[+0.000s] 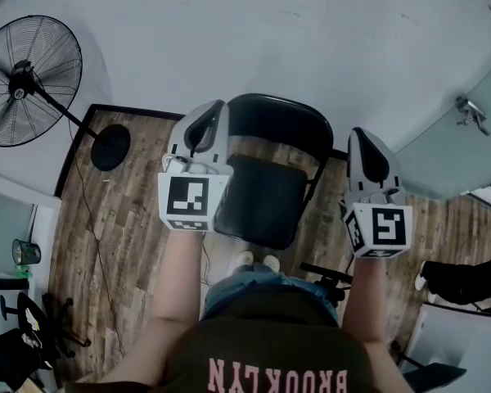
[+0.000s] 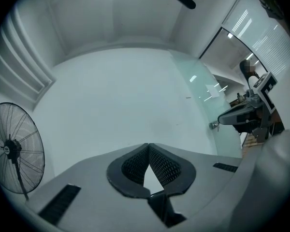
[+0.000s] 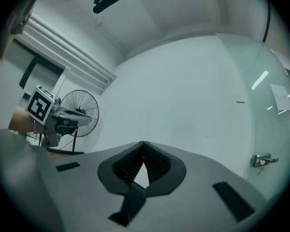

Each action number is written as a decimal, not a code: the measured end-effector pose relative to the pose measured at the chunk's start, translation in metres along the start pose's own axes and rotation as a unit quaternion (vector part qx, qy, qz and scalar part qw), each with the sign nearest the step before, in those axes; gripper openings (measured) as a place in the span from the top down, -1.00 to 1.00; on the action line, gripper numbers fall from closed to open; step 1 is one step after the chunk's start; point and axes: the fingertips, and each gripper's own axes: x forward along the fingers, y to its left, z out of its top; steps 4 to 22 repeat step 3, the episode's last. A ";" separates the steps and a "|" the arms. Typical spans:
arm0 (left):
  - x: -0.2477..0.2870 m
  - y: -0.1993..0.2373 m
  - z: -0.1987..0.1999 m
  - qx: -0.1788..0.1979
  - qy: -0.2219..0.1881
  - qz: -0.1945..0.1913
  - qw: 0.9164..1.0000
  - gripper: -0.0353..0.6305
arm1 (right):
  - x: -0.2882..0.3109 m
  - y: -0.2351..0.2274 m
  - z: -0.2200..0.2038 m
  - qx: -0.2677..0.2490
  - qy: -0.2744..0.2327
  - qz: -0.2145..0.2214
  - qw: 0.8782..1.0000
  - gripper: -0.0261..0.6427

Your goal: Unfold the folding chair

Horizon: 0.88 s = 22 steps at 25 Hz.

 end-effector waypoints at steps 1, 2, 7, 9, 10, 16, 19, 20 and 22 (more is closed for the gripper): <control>0.000 0.000 0.001 0.001 -0.001 0.000 1.000 0.89 | 0.000 -0.001 0.000 0.001 0.000 0.000 1.000 0.92; 0.000 0.000 0.002 0.001 -0.002 0.001 1.000 0.89 | 0.000 -0.002 0.001 0.002 -0.001 -0.001 1.000 0.91; 0.001 0.000 0.003 0.002 -0.003 0.001 1.000 0.89 | -0.001 -0.002 0.001 0.002 -0.001 -0.001 1.000 0.92; 0.001 0.000 0.003 0.002 -0.003 0.001 1.000 0.89 | -0.001 -0.002 0.001 0.002 -0.001 -0.001 1.000 0.92; 0.001 0.000 0.003 0.002 -0.003 0.001 1.000 0.89 | -0.001 -0.002 0.001 0.002 -0.001 -0.001 1.000 0.92; 0.001 0.000 0.003 0.002 -0.003 0.001 1.000 0.89 | -0.001 -0.002 0.001 0.002 -0.001 -0.001 1.000 0.92; 0.001 0.000 0.003 0.002 -0.003 0.001 1.000 0.89 | -0.001 -0.002 0.001 0.002 -0.001 -0.001 1.000 0.92; 0.001 0.000 0.003 0.002 -0.003 0.001 1.000 0.89 | -0.001 -0.002 0.001 0.002 -0.001 -0.001 1.000 0.92; 0.001 0.000 0.003 0.002 -0.003 0.001 1.000 0.89 | -0.001 -0.002 0.001 0.002 -0.001 -0.001 1.000 0.92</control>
